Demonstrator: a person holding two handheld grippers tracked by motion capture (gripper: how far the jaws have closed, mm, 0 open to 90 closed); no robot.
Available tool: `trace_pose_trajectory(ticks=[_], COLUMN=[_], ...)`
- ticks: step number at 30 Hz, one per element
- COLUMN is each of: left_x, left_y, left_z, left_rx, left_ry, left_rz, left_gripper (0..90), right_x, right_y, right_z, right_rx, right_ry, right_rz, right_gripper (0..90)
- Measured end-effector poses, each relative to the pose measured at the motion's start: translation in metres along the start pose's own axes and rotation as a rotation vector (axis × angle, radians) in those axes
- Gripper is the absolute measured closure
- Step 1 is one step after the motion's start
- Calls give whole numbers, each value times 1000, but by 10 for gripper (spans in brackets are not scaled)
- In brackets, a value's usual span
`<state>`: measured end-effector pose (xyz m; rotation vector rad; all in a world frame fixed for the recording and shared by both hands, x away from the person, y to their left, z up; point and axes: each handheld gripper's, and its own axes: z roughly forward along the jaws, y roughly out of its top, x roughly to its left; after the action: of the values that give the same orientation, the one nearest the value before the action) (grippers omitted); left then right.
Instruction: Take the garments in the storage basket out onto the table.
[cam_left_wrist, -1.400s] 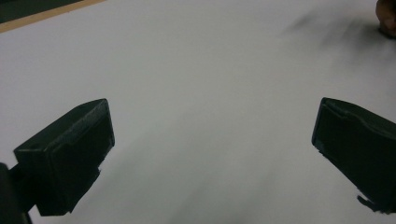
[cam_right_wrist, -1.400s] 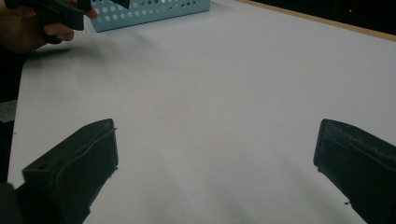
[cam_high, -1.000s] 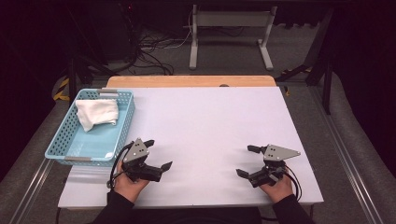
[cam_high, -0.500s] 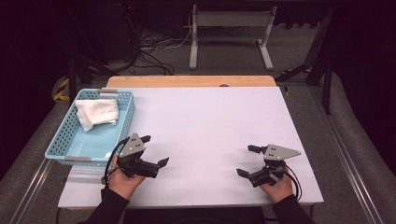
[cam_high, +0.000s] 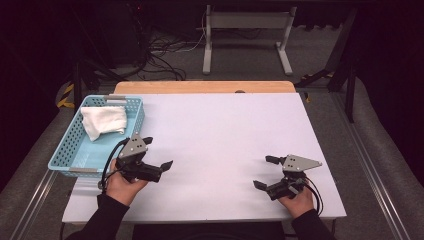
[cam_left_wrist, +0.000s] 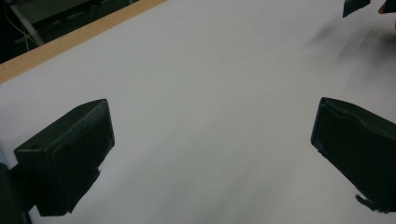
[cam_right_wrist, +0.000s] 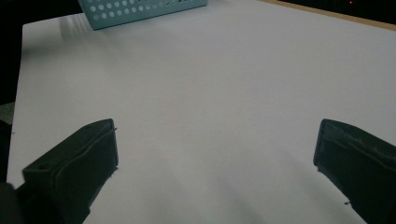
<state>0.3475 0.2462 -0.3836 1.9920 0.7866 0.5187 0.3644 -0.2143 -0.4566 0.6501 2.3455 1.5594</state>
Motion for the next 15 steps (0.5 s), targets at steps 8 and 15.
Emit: trace_pose_trajectory(ticks=[8, 15], left_x=[13, 17], left_y=[7, 11], left_z=[-6, -7], left_rx=[-20, -18], left_ry=[-10, 2], left_rz=[-35, -25], left_gripper=[5, 5], right_x=[0, 0], right_y=[0, 0], right_z=[0, 0], right_rx=[2, 5], right_ry=[4, 3], right_rz=[-3, -5], right_gripper=[6, 6])
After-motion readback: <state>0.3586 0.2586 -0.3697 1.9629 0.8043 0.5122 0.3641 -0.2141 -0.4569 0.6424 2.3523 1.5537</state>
